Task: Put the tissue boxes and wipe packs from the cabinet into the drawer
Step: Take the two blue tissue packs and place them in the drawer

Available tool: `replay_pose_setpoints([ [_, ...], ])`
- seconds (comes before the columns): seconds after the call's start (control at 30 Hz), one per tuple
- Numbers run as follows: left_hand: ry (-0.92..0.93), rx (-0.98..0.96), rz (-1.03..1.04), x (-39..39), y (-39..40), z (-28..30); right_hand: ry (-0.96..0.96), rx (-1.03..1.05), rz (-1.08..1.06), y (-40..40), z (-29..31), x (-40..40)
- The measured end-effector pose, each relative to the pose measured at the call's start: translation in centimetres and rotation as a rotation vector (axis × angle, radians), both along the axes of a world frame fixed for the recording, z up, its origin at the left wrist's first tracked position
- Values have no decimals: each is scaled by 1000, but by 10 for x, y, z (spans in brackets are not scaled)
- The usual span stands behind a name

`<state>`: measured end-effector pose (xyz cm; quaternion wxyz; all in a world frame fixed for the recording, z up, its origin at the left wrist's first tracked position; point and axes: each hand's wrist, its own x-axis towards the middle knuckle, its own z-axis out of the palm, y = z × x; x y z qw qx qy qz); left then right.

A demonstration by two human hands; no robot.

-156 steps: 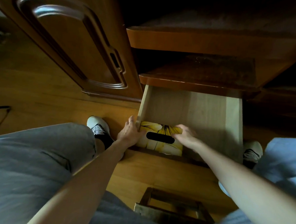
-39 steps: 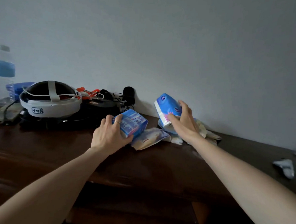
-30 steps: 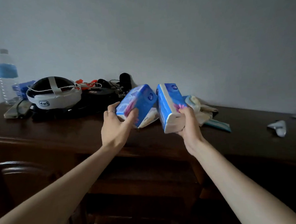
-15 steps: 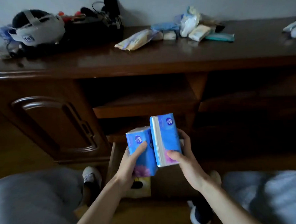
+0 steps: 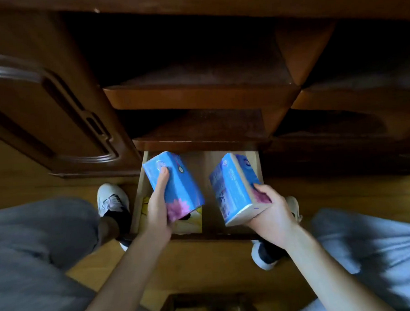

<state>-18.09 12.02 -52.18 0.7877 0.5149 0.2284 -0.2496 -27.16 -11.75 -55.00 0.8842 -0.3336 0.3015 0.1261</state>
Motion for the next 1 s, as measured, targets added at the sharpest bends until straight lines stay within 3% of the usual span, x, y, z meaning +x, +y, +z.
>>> replay_pose_setpoints([
  [0.07, 76, 216, -12, 0, 1, -15, 91, -40, 19, -6, -14, 1],
  [0.2, 204, 131, 83, -3, 8, -39, 290, -559, 119, -1, -49, 14],
  [0.33, 182, 258, 18, 1, 14, -48, 219, -1074, 336, 18, -75, 30],
  [0.43, 197, 333, 29, 3, 17, -53, 191, -1604, 499, 40, -89, 38],
  [0.5, 229, 343, 42, 3, 19, -56, 147, -1775, 489, 51, -94, 38],
  [0.57, 230, 341, 66, 2, 21, -61, 146, -1807, 449, 55, -101, 38],
  [0.67, 222, 341, 97, 2, 22, -64, 345, -1691, 422, 48, -111, 41],
  [0.73, 212, 354, 87, 3, 22, -64, 360, -1468, 535, 38, -117, 41],
  [0.83, 218, 367, 81, 1, 20, -65, 195, -1102, 703, 29, -121, 40],
  [1.0, 249, 389, 48, 1, 18, -68, 175, -1221, 557, 16, -123, 54],
])
